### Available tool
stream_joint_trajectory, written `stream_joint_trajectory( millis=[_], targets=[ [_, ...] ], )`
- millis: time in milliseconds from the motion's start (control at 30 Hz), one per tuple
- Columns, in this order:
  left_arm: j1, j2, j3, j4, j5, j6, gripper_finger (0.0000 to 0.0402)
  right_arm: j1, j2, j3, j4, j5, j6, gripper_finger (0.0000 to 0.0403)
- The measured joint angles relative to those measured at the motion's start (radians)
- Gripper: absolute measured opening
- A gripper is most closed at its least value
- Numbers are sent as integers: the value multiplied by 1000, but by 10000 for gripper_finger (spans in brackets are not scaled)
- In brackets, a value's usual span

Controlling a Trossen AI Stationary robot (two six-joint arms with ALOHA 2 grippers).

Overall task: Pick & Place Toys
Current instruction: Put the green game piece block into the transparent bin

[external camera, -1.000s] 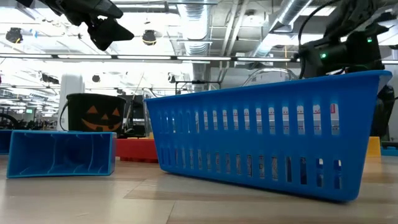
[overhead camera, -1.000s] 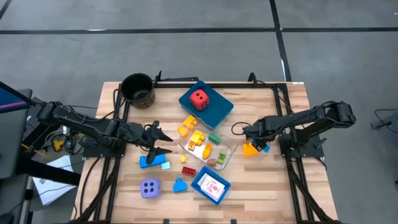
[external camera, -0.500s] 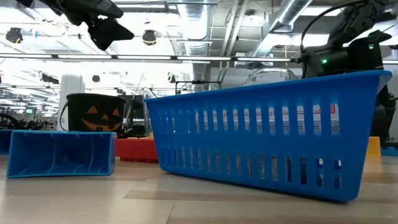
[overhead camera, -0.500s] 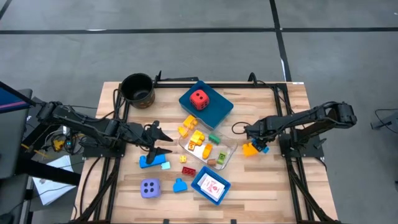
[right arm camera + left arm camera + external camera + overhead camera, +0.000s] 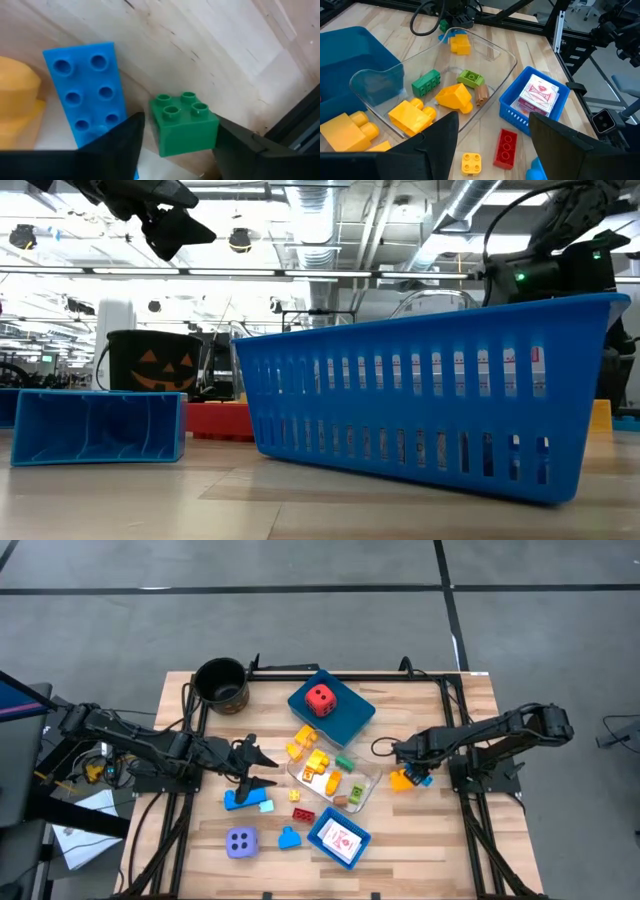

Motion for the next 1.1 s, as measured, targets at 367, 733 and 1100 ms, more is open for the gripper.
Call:
stream_joint_trajectory(
  millis=[367,733,1100],
  targets=[
    [0,0,0,0,0,0,237,38,0,0,17,33,-15,130],
    [0,0,0,0,0,0,237,132,3,5,0,87,93,130],
    [0,0,0,1,0,0,237,244,3,148,-138,163,170,130]
  ],
)
